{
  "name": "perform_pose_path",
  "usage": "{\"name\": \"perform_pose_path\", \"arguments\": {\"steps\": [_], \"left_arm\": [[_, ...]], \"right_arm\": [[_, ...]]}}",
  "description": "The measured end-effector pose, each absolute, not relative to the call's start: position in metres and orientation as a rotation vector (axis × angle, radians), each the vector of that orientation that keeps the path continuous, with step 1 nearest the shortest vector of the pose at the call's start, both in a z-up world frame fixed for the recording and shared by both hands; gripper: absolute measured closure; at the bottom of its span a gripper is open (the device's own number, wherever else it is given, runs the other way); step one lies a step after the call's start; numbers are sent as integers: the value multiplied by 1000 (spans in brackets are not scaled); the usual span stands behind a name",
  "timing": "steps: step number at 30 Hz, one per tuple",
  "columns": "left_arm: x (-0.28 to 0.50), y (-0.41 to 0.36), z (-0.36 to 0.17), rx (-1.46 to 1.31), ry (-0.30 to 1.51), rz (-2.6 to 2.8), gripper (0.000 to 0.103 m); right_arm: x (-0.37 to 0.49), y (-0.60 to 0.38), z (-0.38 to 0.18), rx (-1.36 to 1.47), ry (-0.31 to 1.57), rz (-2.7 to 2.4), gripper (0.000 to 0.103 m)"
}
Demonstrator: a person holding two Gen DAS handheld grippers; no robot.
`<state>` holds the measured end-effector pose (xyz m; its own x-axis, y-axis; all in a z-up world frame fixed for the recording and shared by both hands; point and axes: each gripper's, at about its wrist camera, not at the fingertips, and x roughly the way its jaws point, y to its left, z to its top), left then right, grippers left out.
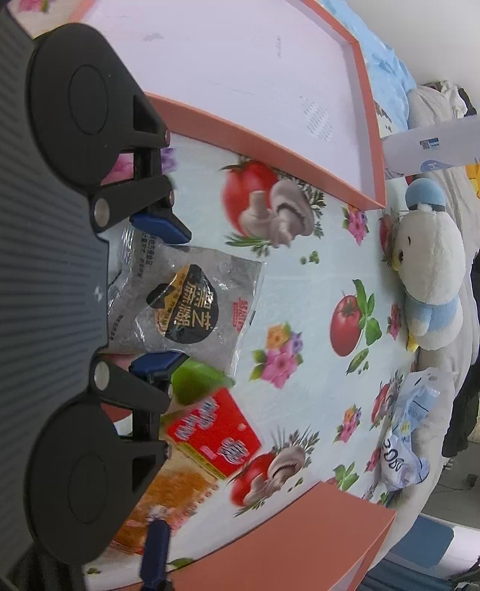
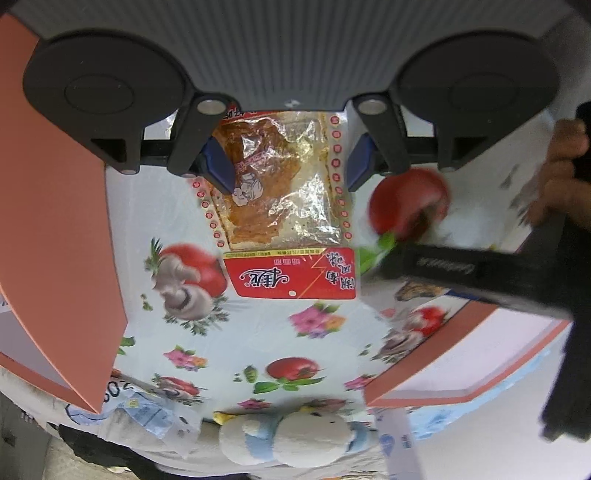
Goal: Organize snacks
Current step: 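Grasp the clear black-label pastry bag with the left gripper while the right grasps the red-header jerky pack, then lift both held snacks and carry them over the pink box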
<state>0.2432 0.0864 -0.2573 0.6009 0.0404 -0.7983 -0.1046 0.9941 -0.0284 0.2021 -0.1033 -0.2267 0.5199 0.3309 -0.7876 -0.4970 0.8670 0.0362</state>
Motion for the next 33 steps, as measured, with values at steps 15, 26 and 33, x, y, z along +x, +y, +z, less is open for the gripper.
{"name": "perform_pose_path", "arguments": {"steps": [15, 26, 33], "left_arm": [[232, 83, -256, -92, 925, 89, 37], [230, 87, -255, -124, 926, 86, 38], [224, 90, -250, -192, 943, 91, 40]], "right_arm": [[213, -118, -233, -173, 852, 407, 19], [223, -120, -235, -147, 876, 431, 61], [222, -118, -227, -133, 867, 412, 86]]}}
